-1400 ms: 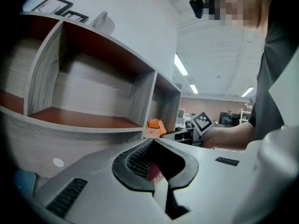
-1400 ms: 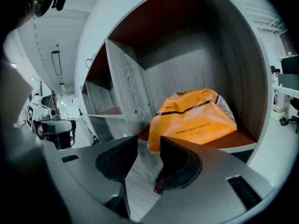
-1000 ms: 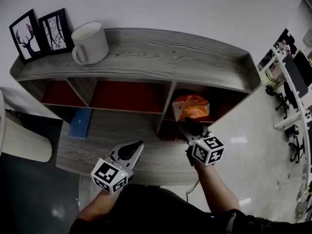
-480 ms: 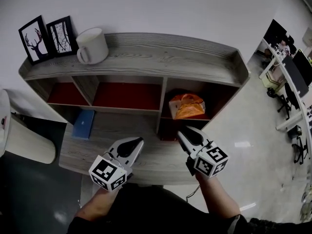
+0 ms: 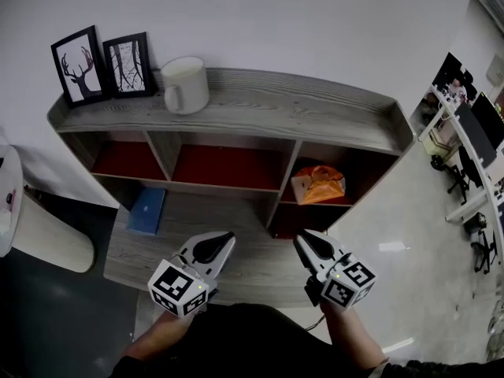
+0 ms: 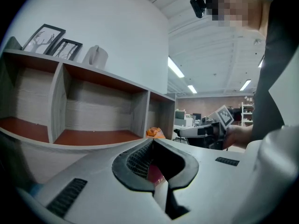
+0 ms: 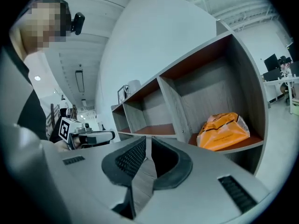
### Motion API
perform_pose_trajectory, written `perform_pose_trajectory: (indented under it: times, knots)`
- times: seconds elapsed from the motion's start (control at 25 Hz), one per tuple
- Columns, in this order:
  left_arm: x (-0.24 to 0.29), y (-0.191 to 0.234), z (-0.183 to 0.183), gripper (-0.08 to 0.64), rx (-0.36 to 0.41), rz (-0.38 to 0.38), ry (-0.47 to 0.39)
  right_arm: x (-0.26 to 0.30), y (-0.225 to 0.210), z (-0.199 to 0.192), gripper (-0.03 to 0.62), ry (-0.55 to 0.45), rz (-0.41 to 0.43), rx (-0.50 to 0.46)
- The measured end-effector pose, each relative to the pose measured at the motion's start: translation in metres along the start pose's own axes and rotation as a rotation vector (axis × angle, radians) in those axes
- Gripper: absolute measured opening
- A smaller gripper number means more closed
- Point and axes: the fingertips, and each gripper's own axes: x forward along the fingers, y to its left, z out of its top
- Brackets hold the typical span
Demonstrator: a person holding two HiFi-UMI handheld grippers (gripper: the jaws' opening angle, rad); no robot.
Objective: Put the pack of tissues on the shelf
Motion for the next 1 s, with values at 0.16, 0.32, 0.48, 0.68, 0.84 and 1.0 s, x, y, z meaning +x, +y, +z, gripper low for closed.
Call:
perform_pose_trajectory:
  times: [0.16,0.32,0.48,0.68,0.84,1.0]
  knots:
    - [-0.016,0.013,0.001,0.014,-0.003,0.019,-0.001,0.008,0.016,0.001,0.038,-0.004,0.016,0.006]
    - [-0.028,0.022,0.000,0.014,-0.012,0.037,-0.008,0.016,0.034,0.000,0.029,-0.006,0.047,-0.003]
    - [-0.035,0.027,-0.001,0.014,-0.015,0.044,-0.010,0.023,0.045,-0.004,0.022,0.005,0.079,-0.002]
    - [-0.039,0.032,0.002,0.014,-0.013,0.050,-0.020,0.029,0.054,-0.008,0.018,0.023,0.105,-0.015]
    - [-0.040,0.034,0.003,0.014,-0.018,0.052,-0.024,0.032,0.053,-0.008,0.017,0.025,0.102,-0.016]
    - [-0.040,0.035,0.003,0.014,-0.018,0.056,-0.024,0.033,0.051,-0.007,0.017,0.021,0.101,-0.019]
